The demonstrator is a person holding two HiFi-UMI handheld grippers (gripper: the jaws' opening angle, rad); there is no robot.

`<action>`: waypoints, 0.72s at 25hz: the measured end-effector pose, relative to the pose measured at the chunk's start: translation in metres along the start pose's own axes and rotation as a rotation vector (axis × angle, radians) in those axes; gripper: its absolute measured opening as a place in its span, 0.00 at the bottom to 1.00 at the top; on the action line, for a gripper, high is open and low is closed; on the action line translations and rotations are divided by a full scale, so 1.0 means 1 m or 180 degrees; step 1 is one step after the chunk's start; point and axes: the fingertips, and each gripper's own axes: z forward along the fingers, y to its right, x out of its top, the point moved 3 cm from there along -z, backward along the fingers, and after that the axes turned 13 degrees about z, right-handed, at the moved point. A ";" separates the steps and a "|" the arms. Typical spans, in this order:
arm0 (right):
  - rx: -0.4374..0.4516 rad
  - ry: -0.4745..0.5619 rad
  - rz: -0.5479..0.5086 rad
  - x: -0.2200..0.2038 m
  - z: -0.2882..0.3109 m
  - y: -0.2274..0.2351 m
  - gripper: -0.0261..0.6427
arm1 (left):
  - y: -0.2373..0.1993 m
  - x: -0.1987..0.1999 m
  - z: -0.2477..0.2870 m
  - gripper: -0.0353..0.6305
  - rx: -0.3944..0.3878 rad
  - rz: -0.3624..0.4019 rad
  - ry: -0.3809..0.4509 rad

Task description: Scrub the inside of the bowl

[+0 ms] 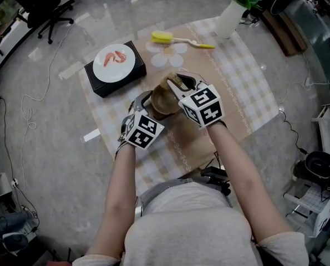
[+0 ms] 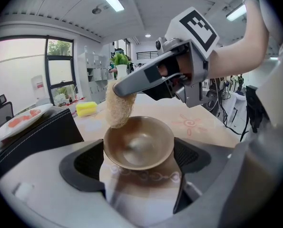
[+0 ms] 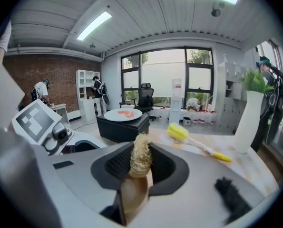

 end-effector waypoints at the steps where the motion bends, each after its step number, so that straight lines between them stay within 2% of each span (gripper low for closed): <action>1: -0.0019 -0.0004 -0.0002 0.000 -0.002 0.002 0.18 | 0.000 0.000 0.000 0.76 -0.0003 0.0003 -0.0001; 11: -0.0214 -0.0093 -0.0055 -0.009 -0.029 0.021 0.18 | 0.000 0.000 0.000 0.76 -0.0017 0.0013 -0.0020; 18: -0.0179 -0.0207 -0.0068 -0.022 -0.050 0.016 0.18 | 0.000 0.000 0.000 0.76 -0.0024 0.0009 -0.0033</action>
